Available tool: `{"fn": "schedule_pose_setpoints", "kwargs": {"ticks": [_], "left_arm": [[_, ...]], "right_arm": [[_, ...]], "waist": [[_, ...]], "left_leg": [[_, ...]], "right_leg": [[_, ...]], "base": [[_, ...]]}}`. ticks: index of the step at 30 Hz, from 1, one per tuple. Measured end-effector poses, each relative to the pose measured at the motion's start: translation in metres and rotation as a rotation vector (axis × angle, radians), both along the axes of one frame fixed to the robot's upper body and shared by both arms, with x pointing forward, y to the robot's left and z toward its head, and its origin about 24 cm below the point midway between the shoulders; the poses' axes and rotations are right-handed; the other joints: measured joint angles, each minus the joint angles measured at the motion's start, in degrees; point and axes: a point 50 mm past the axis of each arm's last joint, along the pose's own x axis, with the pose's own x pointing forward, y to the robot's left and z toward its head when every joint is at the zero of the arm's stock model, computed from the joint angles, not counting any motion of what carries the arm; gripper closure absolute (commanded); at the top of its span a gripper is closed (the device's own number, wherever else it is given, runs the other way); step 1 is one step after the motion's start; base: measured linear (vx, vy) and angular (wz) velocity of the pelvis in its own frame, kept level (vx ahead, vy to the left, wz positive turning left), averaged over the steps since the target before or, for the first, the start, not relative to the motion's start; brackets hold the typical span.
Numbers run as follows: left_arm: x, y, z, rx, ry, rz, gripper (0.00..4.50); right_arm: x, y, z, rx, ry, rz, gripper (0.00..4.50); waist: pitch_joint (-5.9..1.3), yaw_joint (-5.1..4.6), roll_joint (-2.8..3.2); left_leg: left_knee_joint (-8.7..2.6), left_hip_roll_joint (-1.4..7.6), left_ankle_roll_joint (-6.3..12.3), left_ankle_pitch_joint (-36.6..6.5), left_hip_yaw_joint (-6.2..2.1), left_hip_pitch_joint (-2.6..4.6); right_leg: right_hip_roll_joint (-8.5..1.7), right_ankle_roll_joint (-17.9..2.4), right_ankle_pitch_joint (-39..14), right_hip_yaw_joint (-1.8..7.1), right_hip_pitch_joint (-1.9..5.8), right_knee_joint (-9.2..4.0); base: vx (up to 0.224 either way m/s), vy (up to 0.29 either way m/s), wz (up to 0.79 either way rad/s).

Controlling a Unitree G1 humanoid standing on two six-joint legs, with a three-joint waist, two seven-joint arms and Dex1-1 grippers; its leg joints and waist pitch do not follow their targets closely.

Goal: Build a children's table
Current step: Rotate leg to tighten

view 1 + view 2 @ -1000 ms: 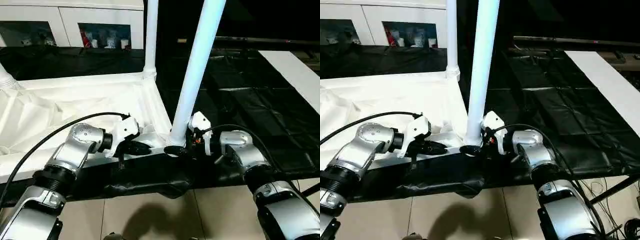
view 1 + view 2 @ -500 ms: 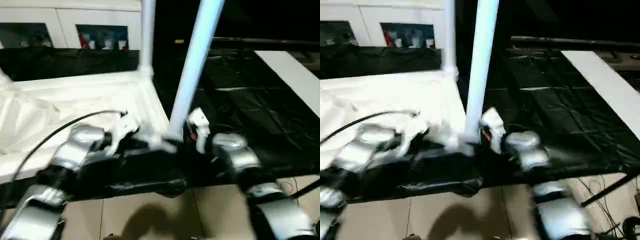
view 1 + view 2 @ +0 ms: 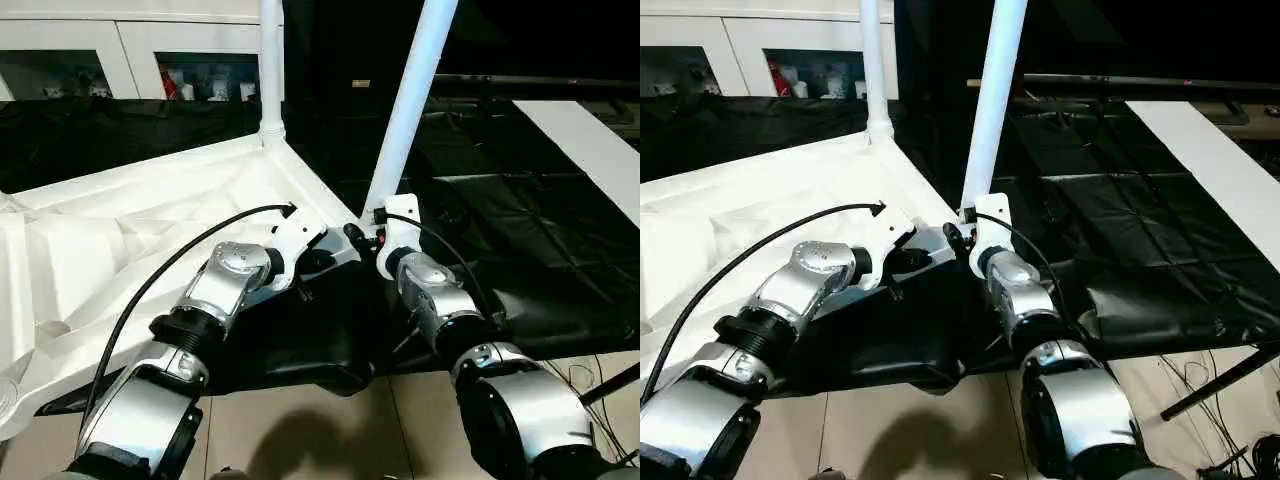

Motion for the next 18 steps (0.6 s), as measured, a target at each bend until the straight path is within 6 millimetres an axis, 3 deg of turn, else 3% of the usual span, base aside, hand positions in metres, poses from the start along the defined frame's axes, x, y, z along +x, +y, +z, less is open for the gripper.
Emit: {"fn": "schedule_pose_setpoints", "kwargs": {"ticks": [2,3,7,8,14,18], "left_arm": [[0.0,0.003,0.001,0.001,0.0,-0.011,4.5],[-0.002,0.008,0.002,0.002,-0.001,-0.024,4.5],[-0.008,0.03,0.004,0.014,-0.009,-0.084,4.5],[-0.01,0.034,0.004,0.011,-0.011,-0.111,4.5],[-0.022,0.047,0.006,0.015,0.03,-0.262,4.5],[-0.027,0.053,0.007,0.011,0.061,-0.326,4.5]], "right_arm": [[0.0,0.001,0.0,0.007,-0.007,0.023,1.76],[-0.001,0.001,0.001,0.019,-0.012,0.065,1.2],[-0.008,-0.002,0.001,0.104,-0.044,0.255,0.95],[-0.01,-0.003,0.002,0.111,-0.058,0.31,0.7],[-0.019,-0.016,0.024,0.046,-0.161,0.678,0.55],[-0.029,-0.036,0.017,-0.041,-0.099,0.818,0.55]], "waist": [[0.02,-0.01,0.02],[0.06,-0.11,0.08],[0.11,-0.45,0.17],[0.14,-0.45,0.22],[0.29,0.53,0.47],[0.31,0.98,0.44]], "left_leg": [[-0.02,0.01,0.0,0.0,0.0,-0.02],[-0.04,0.04,0.0,0.0,-0.01,-0.06],[-0.14,0.13,0.01,0.0,-0.05,-0.09],[-0.14,0.16,0.02,0.0,-0.05,-0.09],[0.15,0.16,0.24,0.1,0.01,-0.08],[0.23,0.16,0.22,0.0,0.05,-0.08]], "right_leg": [[0.0,0.0,0.0,-0.01,-0.09,0.01],[0.04,0.0,0.0,-0.02,-0.12,0.01],[0.22,0.0,0.0,-0.03,-0.24,0.01],[0.23,0.0,0.0,-0.03,-0.25,0.01],[0.08,-0.1,-0.1,-0.1,-0.18,-0.11],[0.03,-0.1,-0.1,-0.09,-0.14,-0.08]], "base": [[0.0,0.0,0.0],[0.0,0.0,0.0],[0.0,0.0,0.0],[0.0,0.0,0.0],[0.0,0.0,0.0],[0.0,0.0,0.0]]}}
